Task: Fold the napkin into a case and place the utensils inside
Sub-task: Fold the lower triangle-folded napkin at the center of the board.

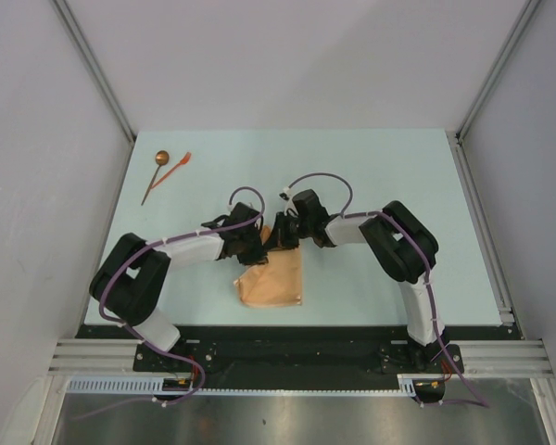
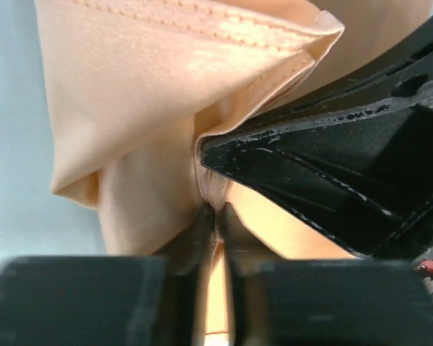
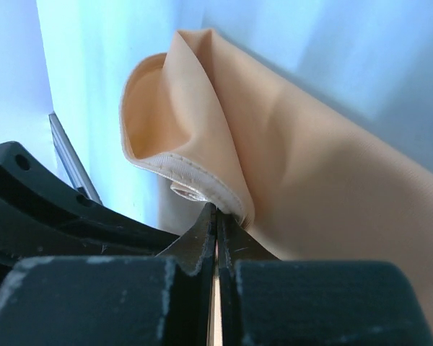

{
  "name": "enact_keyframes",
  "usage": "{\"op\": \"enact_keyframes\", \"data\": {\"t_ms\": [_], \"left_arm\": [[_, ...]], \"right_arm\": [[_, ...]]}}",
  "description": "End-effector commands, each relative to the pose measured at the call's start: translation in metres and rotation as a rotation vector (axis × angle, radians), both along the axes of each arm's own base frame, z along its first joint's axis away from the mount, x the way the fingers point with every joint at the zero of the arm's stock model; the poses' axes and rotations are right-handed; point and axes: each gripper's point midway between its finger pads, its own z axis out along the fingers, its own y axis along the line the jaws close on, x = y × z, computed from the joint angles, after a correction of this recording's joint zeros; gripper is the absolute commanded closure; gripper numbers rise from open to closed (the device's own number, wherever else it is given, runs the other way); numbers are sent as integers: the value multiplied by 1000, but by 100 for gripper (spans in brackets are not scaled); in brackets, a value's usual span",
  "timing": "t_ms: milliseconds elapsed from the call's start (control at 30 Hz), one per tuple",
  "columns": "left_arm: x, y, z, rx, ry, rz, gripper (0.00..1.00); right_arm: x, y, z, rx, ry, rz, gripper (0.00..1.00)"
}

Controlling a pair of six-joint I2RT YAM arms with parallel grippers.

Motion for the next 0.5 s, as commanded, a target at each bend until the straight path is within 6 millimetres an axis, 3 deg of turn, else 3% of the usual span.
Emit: {"op": "enact_keyframes", "data": {"t_ms": [0, 167, 300, 367, 467], "left_arm": [[-11, 0, 6, -20, 13, 5, 77], [-10, -4, 40, -65, -52, -35, 50], [-6, 8, 80, -85, -151, -58, 46], [-6, 14, 88, -142, -164, -89, 50], [-6, 22, 76, -175, -144, -107, 71]], "right_arm": [[5, 1, -9, -7, -31, 26, 100], [6, 0, -11, -1, -53, 67, 100], [5, -3, -10, 8, -52, 90, 100], [4, -3, -7, 12, -58, 99, 100], [3, -1, 1, 30, -70, 109, 100]]}}
